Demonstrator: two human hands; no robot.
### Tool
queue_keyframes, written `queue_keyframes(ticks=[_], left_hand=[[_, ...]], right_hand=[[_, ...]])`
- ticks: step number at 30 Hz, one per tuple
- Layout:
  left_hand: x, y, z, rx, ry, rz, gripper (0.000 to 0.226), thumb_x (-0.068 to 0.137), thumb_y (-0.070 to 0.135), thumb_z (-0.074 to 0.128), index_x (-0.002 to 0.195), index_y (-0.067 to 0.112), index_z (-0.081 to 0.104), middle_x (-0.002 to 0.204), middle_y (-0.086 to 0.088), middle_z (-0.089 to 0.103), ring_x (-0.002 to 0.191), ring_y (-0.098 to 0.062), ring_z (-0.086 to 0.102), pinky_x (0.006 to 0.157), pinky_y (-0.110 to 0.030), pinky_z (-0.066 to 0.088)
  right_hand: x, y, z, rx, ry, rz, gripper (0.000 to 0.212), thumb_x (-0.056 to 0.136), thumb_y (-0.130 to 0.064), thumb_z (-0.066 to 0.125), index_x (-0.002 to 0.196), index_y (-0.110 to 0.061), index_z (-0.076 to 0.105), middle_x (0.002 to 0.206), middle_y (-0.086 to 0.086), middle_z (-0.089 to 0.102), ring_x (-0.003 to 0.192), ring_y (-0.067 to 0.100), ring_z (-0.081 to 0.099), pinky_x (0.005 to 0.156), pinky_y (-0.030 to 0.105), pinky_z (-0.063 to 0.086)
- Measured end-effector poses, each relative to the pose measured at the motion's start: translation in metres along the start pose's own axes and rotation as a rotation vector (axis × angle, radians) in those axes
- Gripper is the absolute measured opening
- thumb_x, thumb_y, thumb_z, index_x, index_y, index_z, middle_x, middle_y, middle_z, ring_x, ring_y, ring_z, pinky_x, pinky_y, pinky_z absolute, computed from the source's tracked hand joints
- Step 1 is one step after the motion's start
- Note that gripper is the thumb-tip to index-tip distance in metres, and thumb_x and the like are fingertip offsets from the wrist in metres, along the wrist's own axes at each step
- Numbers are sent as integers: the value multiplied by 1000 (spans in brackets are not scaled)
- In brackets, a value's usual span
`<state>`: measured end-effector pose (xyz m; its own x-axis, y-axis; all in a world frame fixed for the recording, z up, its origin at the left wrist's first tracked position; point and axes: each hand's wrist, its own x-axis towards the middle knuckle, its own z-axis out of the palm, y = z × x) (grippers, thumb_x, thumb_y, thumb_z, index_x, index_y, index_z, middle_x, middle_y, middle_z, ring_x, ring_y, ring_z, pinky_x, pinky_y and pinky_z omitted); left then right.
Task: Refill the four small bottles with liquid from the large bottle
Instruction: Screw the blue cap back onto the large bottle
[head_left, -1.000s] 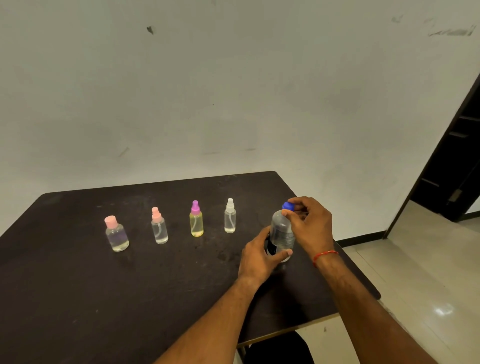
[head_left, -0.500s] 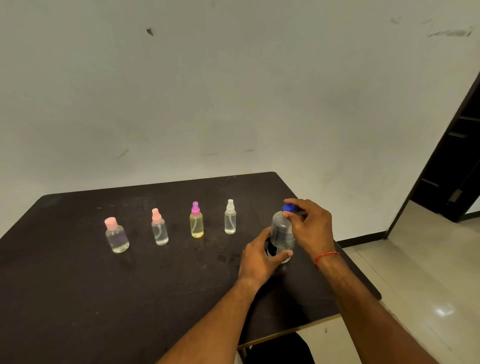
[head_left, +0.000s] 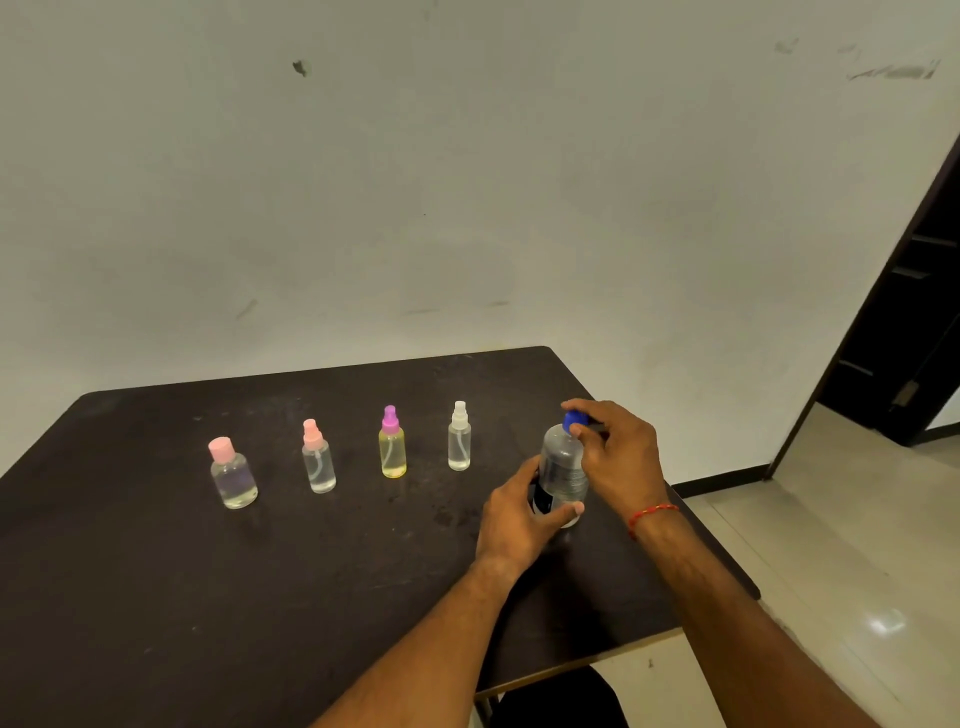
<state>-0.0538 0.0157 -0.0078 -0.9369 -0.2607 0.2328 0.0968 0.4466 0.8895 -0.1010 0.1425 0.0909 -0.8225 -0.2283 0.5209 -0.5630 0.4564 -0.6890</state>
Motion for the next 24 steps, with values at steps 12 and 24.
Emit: queue_keyframes(ticks=[12,24], left_hand=[[2,-2,3,-17,2,-3,61,72,53,83,126,46,56,112,26,69,107,3,65,96,-29,56],[1,-2,2,-6,-4,-4,62,73,55,81,127,47,54,113,28,67,107,5,63,96,-25,54]], right_hand=[[-2,-1,-1,89,-58,58,50,89,-15,69,136,-26,53,126,-10,59,111,6,57,97,24,49],[3,-6,2,6,16,136,39,78,-33,79,112,-20,63,103,-5,65,90,11,62,84,21,52]])
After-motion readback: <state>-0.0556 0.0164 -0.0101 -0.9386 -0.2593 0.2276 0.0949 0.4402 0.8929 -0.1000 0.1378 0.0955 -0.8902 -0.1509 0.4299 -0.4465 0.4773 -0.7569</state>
